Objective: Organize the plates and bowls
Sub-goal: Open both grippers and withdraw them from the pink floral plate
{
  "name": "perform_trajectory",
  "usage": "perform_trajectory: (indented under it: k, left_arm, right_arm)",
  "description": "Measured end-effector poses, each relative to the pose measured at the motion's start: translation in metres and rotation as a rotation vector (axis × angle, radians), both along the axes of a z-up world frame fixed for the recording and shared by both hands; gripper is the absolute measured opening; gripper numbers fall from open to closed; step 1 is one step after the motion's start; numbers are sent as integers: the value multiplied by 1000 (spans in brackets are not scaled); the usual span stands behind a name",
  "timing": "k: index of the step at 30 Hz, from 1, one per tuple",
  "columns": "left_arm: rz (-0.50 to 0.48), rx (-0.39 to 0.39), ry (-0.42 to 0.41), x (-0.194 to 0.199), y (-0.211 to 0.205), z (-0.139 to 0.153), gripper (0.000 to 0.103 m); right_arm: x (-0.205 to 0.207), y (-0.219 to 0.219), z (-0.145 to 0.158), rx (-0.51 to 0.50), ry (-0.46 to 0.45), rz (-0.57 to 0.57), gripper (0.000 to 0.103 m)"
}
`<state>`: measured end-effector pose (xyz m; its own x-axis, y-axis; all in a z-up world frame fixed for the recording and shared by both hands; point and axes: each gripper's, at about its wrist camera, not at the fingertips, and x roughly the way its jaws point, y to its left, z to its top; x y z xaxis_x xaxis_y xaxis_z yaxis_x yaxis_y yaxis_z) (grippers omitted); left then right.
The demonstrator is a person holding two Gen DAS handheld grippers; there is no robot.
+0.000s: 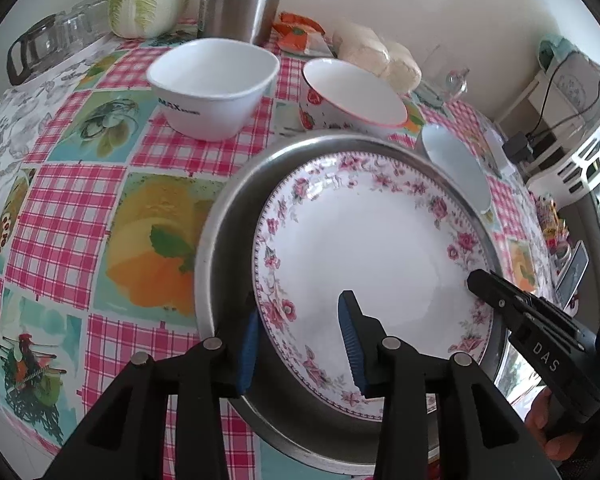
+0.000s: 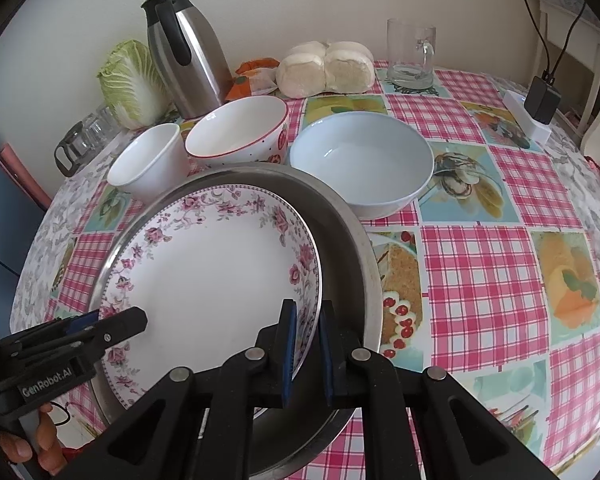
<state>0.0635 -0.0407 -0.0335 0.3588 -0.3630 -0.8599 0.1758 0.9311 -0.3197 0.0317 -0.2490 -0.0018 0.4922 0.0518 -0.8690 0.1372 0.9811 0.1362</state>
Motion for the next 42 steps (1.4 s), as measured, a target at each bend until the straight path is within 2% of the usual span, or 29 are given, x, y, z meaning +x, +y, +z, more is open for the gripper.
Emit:
perform_trajectory:
  k: [2,3,4,9,11,12,15,17,22,27,39,42]
  left_arm:
    - [11,-15,-27,-1,4,6,49]
    - [19,-11,-42,-1,5,9,53]
    - [27,-7,-65,-2,7,14,56]
    - [38,-47,-130,-6,16,30,60]
    - [48,-39,-153,-6,18,34,71]
    - [57,-33,-156,-5,20,34,73]
    - [83,-17,-119,-1,22,27,75]
    - [108,15,-76,2,25,18,75]
    - [158,8,-11,4,35,6,75]
    - [144,-21,10,2,35,3,75]
    - [97,-125,53,1,28,2,75]
    - [91,-112,46,0,25,3,75]
  right_arm:
    - [-3,0,5,-1,-24,1,23]
    - [-4,-1,9,-9,-38,-7,36]
    - [-5,-2,11,1,-55,-5,42]
    - [-7,-4,19,4,-90,-15,45]
    - [-9,-7,22,9,-104,-31,47]
    - [-10,-9,24,9,-107,-36,50]
    - [-11,-15,23,4,-105,-57,69]
    - [-10,-17,19,4,-81,-57,70]
    - [-7,-10,7,6,-20,-17,71]
    - [-6,1,5,-16,-8,21,72]
    - [-3,7,5,-32,-4,16,77]
    - [-3,7,4,-34,-4,15,77]
